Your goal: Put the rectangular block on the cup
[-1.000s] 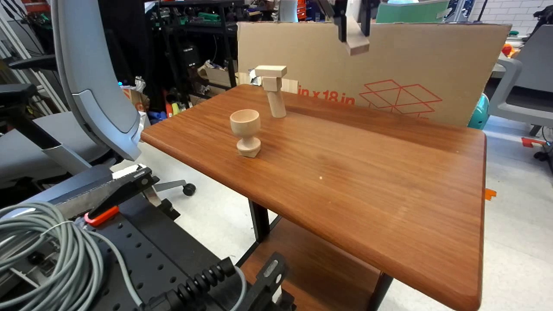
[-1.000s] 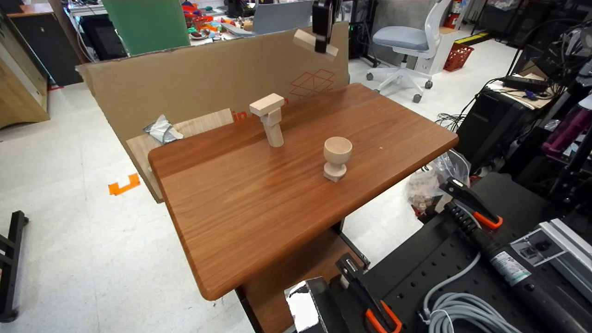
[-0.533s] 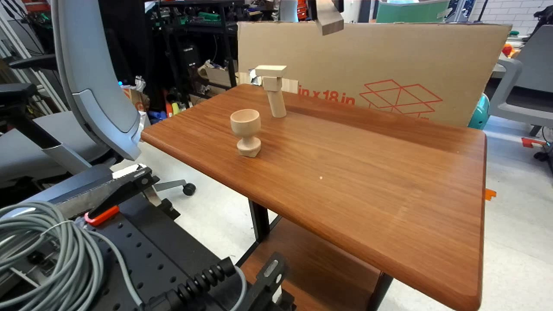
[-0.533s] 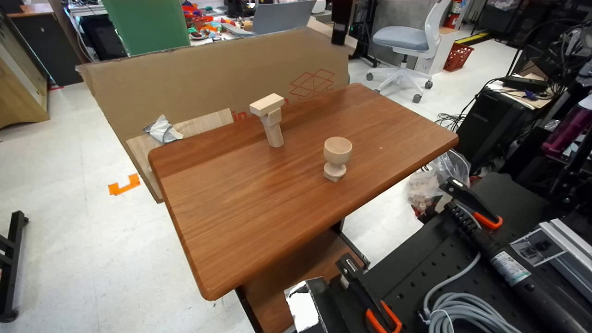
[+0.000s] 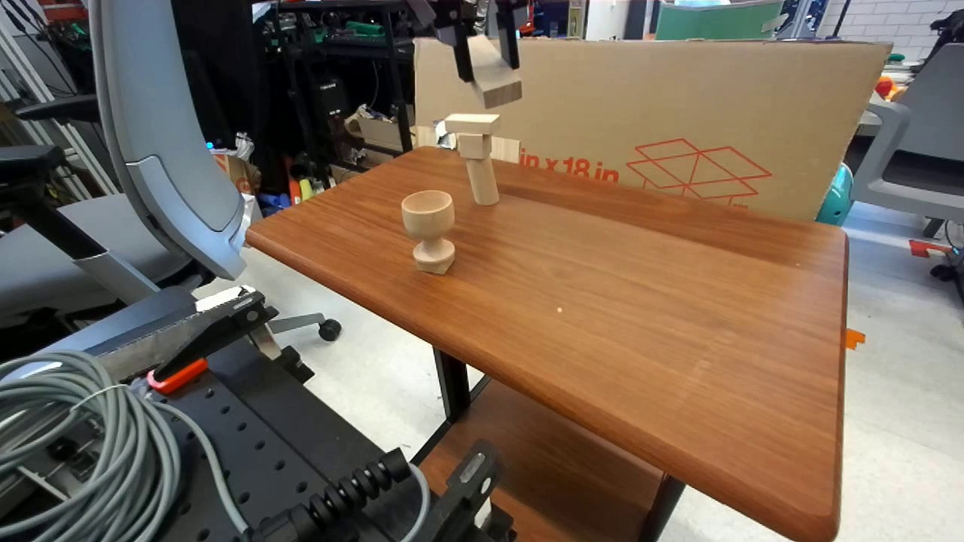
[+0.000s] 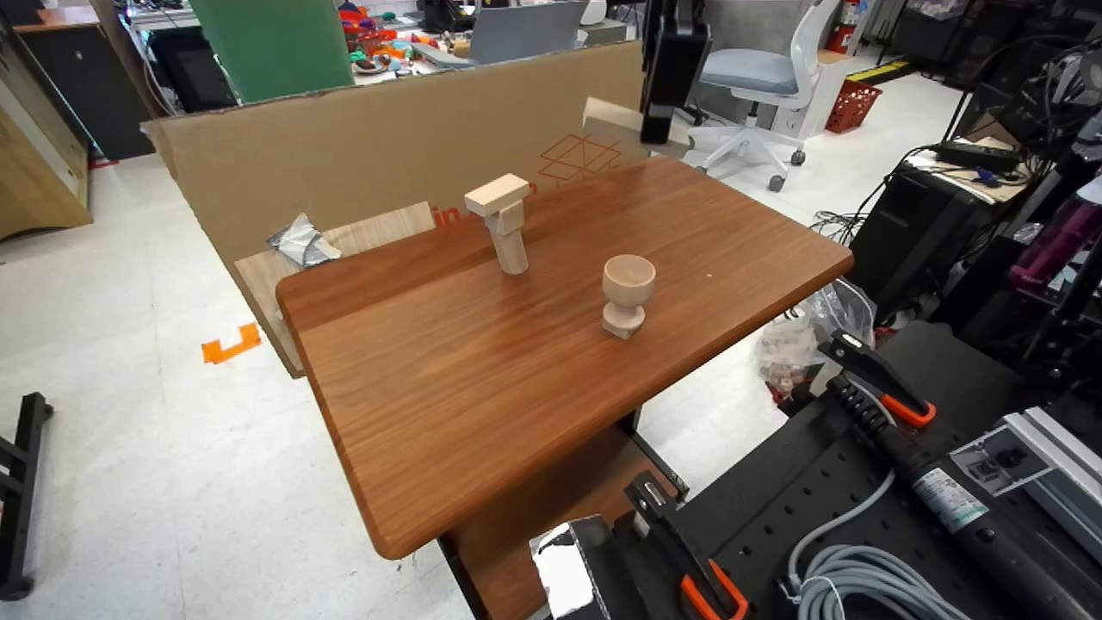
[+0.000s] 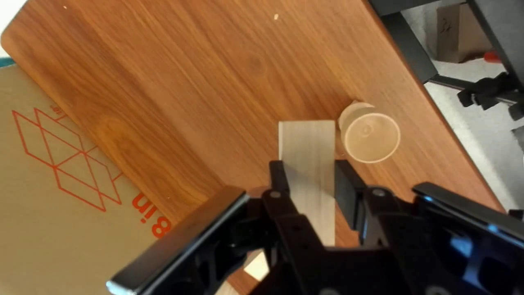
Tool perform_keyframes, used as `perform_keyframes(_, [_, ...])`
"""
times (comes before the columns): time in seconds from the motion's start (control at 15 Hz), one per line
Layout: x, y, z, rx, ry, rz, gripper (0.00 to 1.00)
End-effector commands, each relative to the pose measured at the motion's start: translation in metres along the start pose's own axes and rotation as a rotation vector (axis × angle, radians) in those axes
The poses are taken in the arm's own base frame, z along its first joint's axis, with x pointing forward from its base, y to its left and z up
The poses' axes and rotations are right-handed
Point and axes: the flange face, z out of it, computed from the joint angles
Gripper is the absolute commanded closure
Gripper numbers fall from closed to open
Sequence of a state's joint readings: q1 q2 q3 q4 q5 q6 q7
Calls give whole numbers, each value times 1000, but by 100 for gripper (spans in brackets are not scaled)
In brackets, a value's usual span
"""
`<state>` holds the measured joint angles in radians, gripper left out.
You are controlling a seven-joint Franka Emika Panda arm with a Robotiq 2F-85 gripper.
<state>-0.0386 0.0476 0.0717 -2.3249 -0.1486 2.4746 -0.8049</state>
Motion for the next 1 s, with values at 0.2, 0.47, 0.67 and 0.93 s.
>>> perform_keyframes(0.2, [-13,-34,16,17,-83,-141,92])
perform_keyframes(0.47, [-19,-44,30,40,-139,-165,92])
perform_keyframes(0.67, [-18,-50,36,63,-164,-181,92])
perform_keyframes(0.93, [-16,-56,43,89,-194,-181,92])
